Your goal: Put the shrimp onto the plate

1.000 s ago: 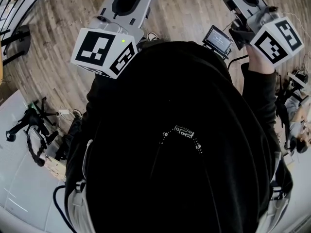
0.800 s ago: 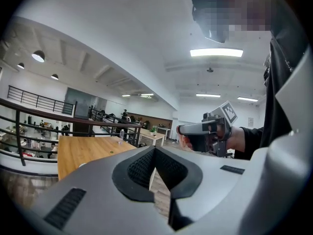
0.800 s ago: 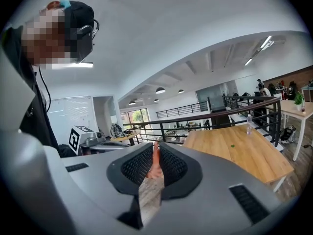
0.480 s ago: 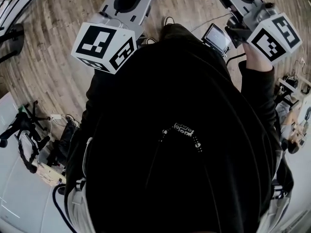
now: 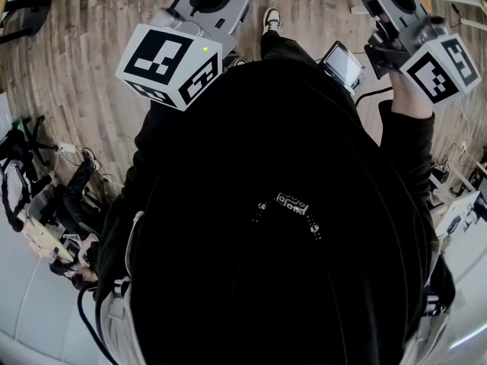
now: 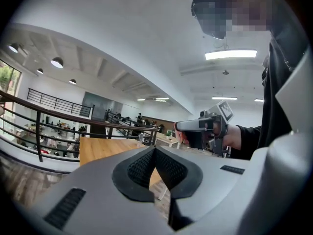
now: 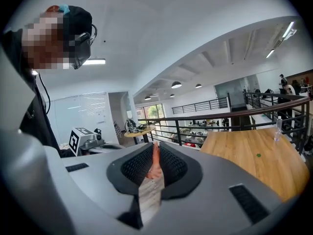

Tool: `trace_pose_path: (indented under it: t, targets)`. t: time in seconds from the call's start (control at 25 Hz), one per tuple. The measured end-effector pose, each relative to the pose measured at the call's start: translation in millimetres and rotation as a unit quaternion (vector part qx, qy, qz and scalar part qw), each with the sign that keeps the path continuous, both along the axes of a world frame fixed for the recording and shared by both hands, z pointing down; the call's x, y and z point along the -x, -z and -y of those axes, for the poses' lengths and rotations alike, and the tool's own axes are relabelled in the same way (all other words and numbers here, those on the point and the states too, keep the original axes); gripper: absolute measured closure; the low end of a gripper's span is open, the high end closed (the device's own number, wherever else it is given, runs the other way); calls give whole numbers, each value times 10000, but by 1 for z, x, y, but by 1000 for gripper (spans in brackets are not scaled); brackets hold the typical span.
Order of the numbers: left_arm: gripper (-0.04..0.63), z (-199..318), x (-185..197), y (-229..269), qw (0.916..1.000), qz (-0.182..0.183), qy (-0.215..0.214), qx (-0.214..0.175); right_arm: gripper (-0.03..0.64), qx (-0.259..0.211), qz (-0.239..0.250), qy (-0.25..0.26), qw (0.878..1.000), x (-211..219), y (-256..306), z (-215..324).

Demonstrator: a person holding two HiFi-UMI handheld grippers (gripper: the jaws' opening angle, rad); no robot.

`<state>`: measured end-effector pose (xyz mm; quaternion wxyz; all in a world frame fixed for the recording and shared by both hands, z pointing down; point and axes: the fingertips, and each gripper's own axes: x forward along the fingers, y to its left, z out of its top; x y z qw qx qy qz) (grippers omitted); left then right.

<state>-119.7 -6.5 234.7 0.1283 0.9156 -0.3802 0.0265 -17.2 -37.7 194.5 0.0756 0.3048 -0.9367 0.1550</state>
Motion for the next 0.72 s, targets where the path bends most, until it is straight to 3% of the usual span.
trace_pose_path:
  t: [0.36,0.72]
  targets:
    - [592,61,18,-24,9993,76,304,198,563,210,119,299,9993,17,-30,68]
    - [592,151,-10,-25,9989,251,336,220,563,241,160,504,9983,3,-33,164]
